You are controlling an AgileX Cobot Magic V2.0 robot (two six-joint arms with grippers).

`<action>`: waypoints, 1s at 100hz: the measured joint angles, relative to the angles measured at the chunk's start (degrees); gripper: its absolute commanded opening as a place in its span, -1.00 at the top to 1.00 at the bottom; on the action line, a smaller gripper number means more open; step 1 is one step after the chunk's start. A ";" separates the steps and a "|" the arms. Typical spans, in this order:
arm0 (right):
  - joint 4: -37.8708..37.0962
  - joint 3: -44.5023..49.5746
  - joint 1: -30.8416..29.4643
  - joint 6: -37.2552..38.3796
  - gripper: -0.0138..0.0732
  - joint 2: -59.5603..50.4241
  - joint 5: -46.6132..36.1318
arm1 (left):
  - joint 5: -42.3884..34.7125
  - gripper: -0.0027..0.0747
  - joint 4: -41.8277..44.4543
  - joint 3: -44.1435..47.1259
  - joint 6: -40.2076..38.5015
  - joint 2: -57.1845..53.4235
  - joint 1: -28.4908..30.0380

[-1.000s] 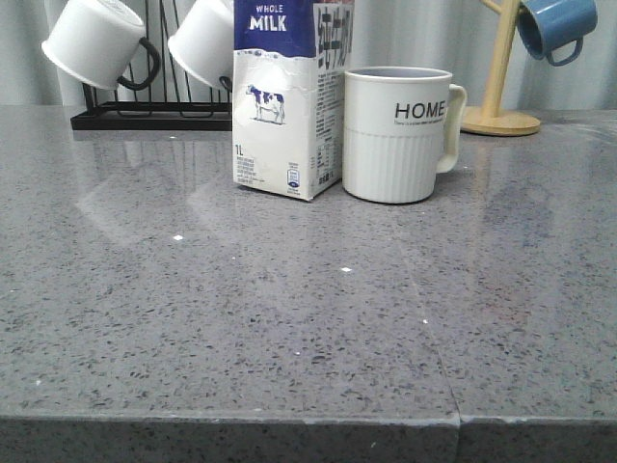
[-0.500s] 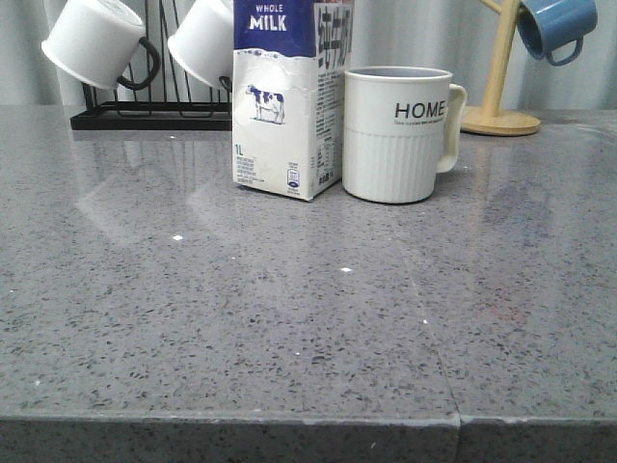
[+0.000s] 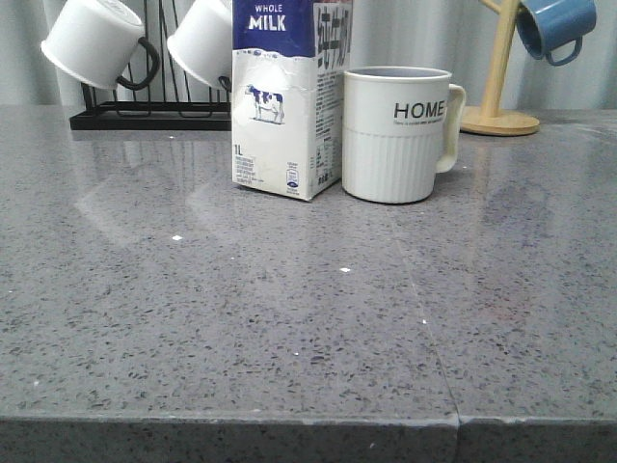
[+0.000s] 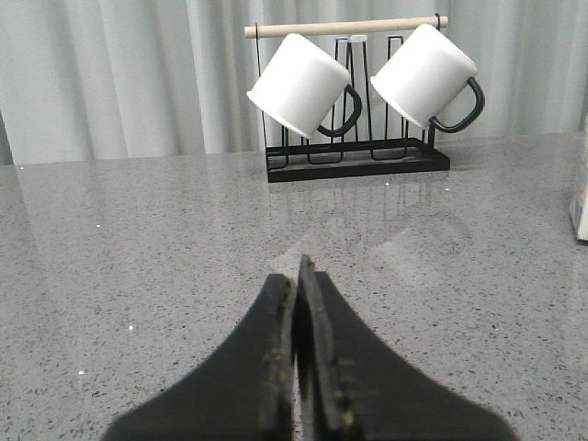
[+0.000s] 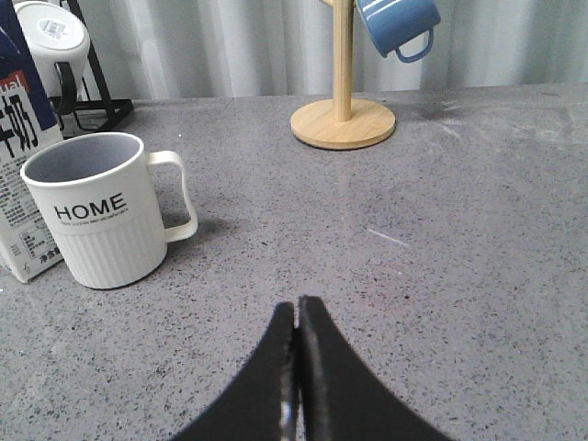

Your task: Place milk next to cup

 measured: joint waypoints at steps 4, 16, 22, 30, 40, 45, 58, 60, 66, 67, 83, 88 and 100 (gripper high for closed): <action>0.42 0.12 -0.63 -0.34 0.83 0.00 0.00 | 0.00 0.98 0.00 0.00 0.00 0.00 0.00; 6.40 1.44 -3.27 -6.62 0.83 -0.22 -0.67 | 0.00 0.98 0.00 0.00 0.00 0.00 0.00; 11.15 2.91 -4.14 -12.17 0.83 -0.74 -2.03 | 0.00 0.98 0.00 0.00 0.00 0.00 0.00; 16.29 5.25 -5.36 -19.31 0.83 -2.39 -4.25 | 0.00 0.98 0.00 0.00 0.00 0.00 0.00; 19.51 9.03 -8.02 -23.00 0.83 -5.33 -8.24 | 0.00 0.98 0.00 0.00 0.00 0.00 0.00; 19.82 10.88 -9.54 -23.59 0.83 -6.78 -10.17 | 0.00 0.98 0.00 0.00 0.00 0.00 0.00; 20.20 15.34 -12.42 -23.85 0.83 -10.88 -13.44 | 0.00 0.98 0.00 0.00 0.00 0.00 0.00; 20.29 16.06 -12.76 -23.85 0.83 -11.60 -13.60 | 0.00 0.98 0.00 0.00 0.00 0.00 0.00; 20.29 17.92 -13.16 -23.85 0.83 -13.72 -13.97 | 0.00 0.98 0.00 0.00 0.00 0.00 0.00; 20.29 18.08 -13.17 -23.85 0.83 -13.93 -13.82 | 0.00 0.98 0.00 0.00 0.00 0.00 0.00; 20.29 18.88 -13.39 -23.85 0.83 -15.23 -12.26 | -0.12 0.98 0.00 0.00 0.00 0.00 0.00; 20.29 18.88 -13.39 -23.74 0.83 -15.23 -12.26 | -0.12 0.98 0.00 0.00 0.00 0.00 0.00; 20.29 18.88 -13.39 -23.63 0.83 -15.23 -12.26 | -0.12 0.98 0.00 0.00 0.00 0.00 0.00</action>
